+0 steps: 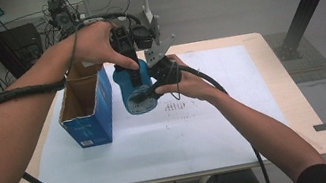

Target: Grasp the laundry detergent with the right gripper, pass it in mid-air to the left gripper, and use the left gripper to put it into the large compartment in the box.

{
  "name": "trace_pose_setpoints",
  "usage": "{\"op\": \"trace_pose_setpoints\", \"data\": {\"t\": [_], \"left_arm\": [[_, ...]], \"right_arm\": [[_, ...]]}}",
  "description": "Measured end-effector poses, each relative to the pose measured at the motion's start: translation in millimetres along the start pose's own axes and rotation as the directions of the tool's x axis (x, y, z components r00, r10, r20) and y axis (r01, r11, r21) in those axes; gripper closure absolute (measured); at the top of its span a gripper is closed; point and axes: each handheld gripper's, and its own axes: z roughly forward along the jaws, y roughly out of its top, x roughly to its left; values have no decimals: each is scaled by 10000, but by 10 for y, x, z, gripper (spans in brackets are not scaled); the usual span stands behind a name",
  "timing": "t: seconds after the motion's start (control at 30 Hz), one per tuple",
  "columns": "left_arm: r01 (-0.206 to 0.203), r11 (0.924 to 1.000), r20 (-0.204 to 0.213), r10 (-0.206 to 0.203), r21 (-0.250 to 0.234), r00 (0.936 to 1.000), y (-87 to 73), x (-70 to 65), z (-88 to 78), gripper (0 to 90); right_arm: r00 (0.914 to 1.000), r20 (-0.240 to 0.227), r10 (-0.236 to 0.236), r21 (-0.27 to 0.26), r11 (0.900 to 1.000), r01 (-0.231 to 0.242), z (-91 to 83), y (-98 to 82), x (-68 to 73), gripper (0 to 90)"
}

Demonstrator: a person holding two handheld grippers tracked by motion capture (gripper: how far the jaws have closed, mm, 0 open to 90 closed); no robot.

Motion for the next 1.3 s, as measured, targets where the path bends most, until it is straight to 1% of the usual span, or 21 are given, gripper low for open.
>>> {"op": "trace_pose_setpoints", "data": {"t": [0.77,1.07,1.17,1.2,1.23,1.27,1.3], "left_arm": [[74,10000,37,-74,18,10000,-4,-22,-11,373],[113,9999,45,-113,30,9999,-11,-26,-22,373],[169,9999,70,-169,-22,9998,-16,-23,-12,373],[184,9998,72,-184,-2,9998,-18,-21,-10,373],[183,9998,40,-183,-8,9998,-20,-19,-7,373],[230,9997,47,-230,-14,9997,-22,-17,-6,373],[267,9996,62,-267,-10,9996,-25,-11,-5,373]], "right_arm": [[9999,-111,72,-51,10000,-73,-2,7,20,410],[10000,48,-29,-8,10000,29,-7,14,34,390],[9999,123,-69,65,10000,68,-11,10,34,344],[9999,135,10,172,9999,-13,-14,0,35,297],[9994,323,100,338,9994,-111,-19,-13,36,247],[9987,498,103,490,9987,-127,-30,-33,31,217],[9986,488,181,522,9984,-206,-41,-45,28,194]]}}
